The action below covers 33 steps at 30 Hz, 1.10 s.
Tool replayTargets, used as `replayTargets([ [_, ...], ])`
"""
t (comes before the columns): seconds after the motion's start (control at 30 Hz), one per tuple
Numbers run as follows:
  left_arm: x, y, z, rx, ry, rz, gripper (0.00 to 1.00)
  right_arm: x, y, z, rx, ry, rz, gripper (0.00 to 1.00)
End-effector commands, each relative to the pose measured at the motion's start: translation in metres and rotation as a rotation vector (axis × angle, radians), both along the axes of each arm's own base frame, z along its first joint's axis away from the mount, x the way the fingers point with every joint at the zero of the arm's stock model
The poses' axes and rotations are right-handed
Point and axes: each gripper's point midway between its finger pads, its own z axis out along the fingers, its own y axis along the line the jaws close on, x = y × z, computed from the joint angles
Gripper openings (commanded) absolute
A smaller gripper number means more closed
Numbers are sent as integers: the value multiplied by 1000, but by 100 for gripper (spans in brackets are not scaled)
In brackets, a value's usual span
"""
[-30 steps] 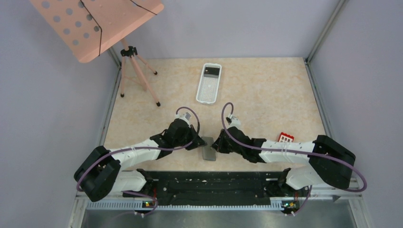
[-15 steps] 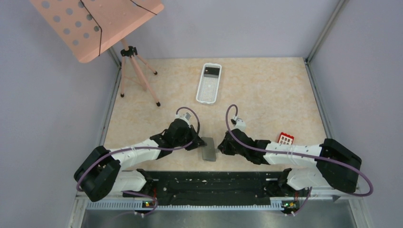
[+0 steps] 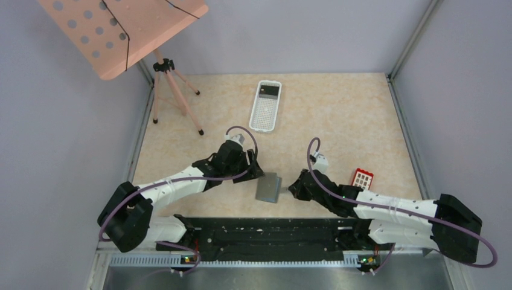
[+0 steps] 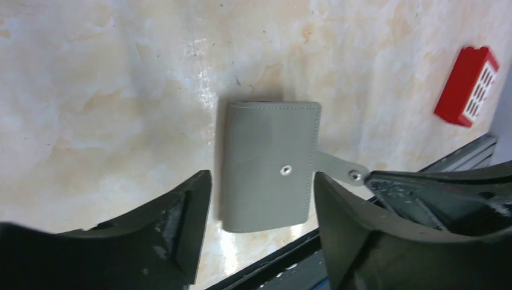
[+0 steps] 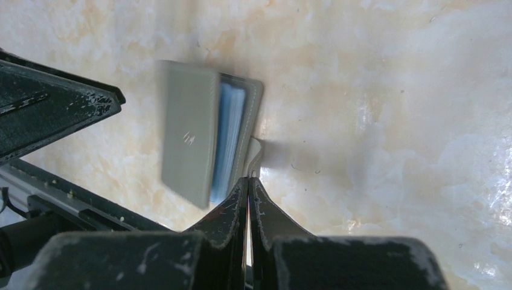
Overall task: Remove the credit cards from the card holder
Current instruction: Open the card holder at the center of the board.
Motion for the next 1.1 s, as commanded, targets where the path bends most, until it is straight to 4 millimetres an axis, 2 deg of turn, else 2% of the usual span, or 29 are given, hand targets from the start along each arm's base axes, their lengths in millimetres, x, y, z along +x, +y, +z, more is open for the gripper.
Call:
replayTargets([
  [0.0,4,3,10,47,-50,-50,73,3,-3,16,68,-44,-31,0],
  [0.1,-1,-4,15,22,-65,-111,89,2,1,23,112,-61,-16,0],
  [0.17,-4,-10,18,5,-73,-156,93,1,2,26,121,-66,-8,0],
  [0.4,-7,-27,16,33,-59,-231,91,3,9,44,187,-116,14,0],
  [0.57,-8,-38,21,22,-46,-274,91,3,10,48,209,-127,18,0],
  [0.97,-2,-41,7,101,-32,-280,97,2,10,50,229,-148,32,0],
  [1.07,-5,-48,3,107,-23,-299,97,3,12,56,234,-162,39,0],
])
